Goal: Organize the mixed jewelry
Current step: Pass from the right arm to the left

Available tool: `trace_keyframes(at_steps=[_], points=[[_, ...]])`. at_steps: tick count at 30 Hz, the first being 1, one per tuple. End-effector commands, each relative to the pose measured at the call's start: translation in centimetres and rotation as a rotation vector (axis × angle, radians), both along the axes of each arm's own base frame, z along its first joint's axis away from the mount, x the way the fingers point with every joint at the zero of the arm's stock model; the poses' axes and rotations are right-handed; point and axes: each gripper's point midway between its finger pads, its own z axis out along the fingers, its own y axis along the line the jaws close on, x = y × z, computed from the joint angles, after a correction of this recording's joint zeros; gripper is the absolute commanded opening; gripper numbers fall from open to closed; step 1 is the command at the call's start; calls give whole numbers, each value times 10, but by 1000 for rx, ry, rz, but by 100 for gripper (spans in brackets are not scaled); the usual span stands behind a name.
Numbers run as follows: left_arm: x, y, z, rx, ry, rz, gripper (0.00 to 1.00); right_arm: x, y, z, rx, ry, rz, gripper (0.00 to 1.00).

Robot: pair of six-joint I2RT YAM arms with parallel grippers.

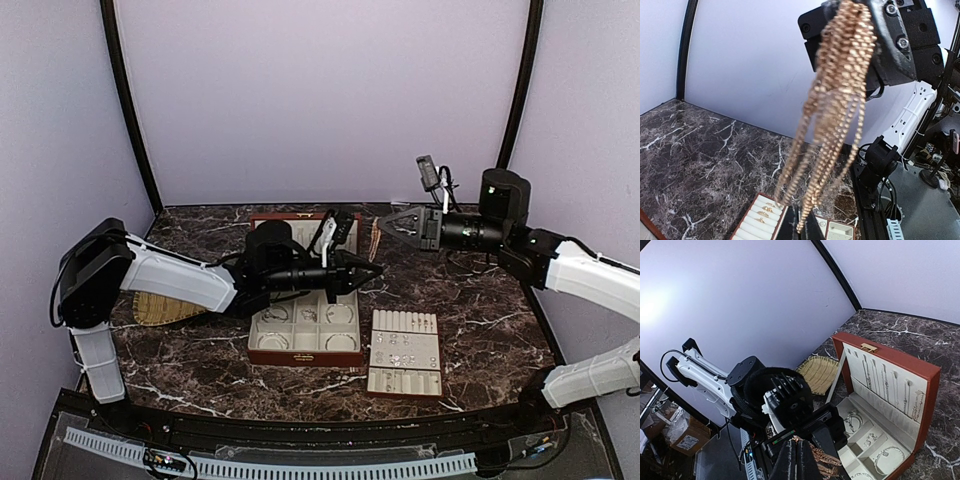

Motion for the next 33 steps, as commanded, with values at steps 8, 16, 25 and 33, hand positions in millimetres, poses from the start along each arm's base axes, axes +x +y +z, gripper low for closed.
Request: trace_keyframes(at_steps=[8,16,25,33], points=[[-42,22,-14,169,114,-130,0,37,-24,-61,-138,102,-281,0],[-70,44,-84,454,327,-217,0,26,-25,-159,-200,304,-281,0],[-69,62,-133,692,379,-185,0,12,-20,-218,-267,406,-234,0],[-67,74,-145,751,396,-131,0,10,-23,-231,-307,418,-235,19]])
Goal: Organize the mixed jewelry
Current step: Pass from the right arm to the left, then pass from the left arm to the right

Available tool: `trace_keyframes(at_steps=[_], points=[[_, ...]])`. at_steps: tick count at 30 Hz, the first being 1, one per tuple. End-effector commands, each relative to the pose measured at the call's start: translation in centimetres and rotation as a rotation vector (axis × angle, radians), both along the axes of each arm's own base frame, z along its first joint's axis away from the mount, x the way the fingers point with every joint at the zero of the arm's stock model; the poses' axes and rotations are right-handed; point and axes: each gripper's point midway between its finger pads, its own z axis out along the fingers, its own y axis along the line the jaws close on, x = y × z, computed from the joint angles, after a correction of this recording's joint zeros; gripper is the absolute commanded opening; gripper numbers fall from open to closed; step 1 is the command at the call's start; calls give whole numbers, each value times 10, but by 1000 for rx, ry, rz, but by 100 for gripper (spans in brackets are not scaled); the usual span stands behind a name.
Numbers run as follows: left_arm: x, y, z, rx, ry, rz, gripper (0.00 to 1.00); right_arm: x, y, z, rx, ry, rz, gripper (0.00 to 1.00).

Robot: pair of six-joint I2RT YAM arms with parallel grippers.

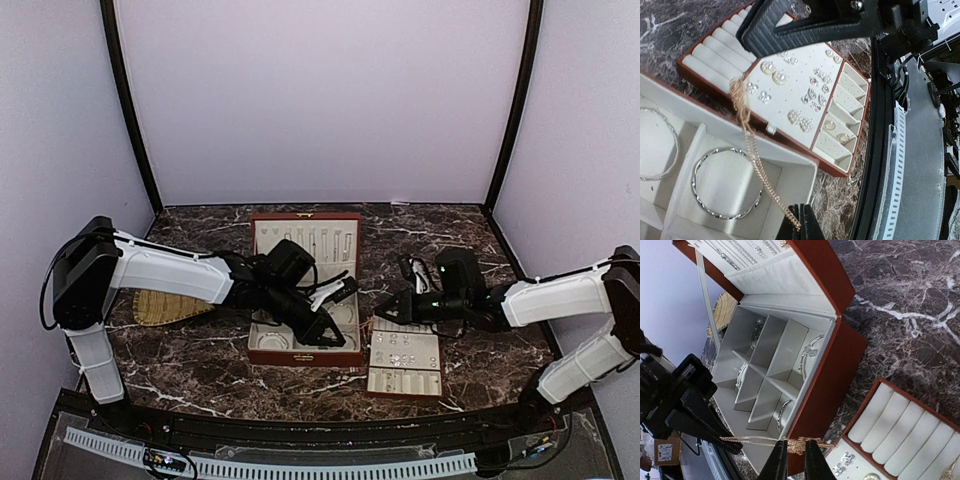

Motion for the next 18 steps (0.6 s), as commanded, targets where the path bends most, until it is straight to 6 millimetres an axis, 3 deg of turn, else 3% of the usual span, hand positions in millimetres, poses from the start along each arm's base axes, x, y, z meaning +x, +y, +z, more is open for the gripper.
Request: trace_keyframes(at_steps=[1,8,13,18], points=[[-11,14,-4,63,25,-8,0,7,-6,-9,-28,-10,-41,21],[-10,25,14,44,0,47,0,4,-2,1,-7,-37,-11,29],[-4,33,42,6,-68,106,0,-1,4,23,38,-95,30,33],[0,42,58,-4,-113,148,0,-5,11,35,54,-140,63,37]])
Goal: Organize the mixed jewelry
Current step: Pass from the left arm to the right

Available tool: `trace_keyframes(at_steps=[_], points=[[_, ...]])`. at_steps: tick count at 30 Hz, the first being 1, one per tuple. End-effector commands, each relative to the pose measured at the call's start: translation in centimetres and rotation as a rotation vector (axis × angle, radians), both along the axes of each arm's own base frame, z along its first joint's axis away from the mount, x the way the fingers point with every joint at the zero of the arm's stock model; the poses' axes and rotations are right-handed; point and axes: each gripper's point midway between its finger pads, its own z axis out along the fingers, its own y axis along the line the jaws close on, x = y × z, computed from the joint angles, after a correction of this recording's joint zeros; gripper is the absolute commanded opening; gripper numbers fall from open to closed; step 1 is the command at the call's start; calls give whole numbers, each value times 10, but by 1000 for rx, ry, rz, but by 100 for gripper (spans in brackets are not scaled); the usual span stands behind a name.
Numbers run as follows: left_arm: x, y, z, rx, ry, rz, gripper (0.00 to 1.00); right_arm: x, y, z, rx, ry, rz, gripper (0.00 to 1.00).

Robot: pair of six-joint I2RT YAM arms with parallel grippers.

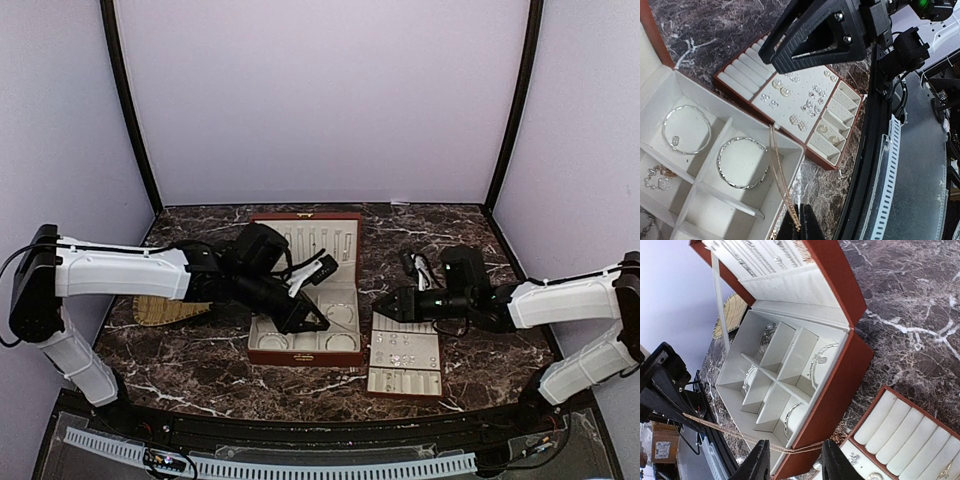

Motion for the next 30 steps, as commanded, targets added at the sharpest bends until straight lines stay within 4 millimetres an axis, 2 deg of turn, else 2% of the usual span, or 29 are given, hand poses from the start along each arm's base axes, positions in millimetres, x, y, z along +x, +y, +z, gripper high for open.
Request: trace_keyframes(at_steps=[1,10,15,24,30], points=[[3,12,16,1,-49,53,0,-3,12,21,36,-87,49,37],[14,28,48,-22,-157,142,0,-13,35,6,-110,-163,88,38],[20,37,66,-39,-212,196,0,-18,48,5,-143,-203,91,39],[28,57,92,-75,-285,289,0,-12,42,12,-137,-239,22,40],[27,60,92,-82,-280,300,0,-9,36,4,-166,-225,-8,38]])
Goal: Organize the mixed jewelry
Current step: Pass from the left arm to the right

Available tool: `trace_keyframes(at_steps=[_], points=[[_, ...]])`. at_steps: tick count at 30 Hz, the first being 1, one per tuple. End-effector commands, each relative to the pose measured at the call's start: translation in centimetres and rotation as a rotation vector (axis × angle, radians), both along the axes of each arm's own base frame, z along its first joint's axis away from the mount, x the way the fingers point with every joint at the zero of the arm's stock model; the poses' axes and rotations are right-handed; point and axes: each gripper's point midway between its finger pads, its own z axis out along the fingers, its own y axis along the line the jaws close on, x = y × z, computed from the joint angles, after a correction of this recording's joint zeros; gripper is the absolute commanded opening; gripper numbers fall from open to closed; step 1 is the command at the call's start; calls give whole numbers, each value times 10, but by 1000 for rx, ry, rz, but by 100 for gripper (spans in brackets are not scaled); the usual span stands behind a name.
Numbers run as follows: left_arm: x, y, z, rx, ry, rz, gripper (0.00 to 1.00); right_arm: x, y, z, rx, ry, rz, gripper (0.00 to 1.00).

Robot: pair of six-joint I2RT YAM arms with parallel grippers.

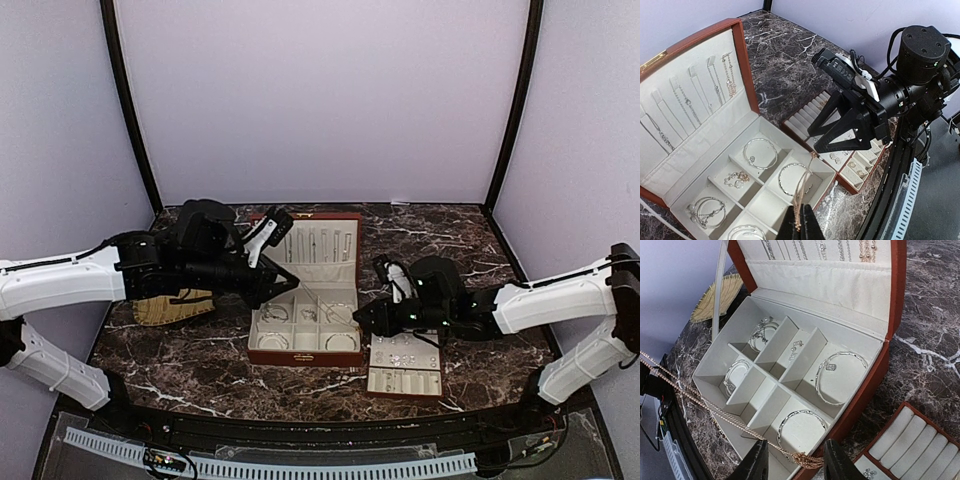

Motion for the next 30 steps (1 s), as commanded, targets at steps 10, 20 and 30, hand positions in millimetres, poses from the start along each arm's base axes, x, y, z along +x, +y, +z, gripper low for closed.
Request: trace_keyframes(at_steps=[10,20,30], points=[[0,9,1,-4,0,36,0,-4,-1,-18,-25,21,-11,34],[0,9,2,-8,3,38,0,-7,6,-41,-98,37,7,26],[4,14,-5,17,12,68,0,-4,-5,-40,-154,30,-53,6]])
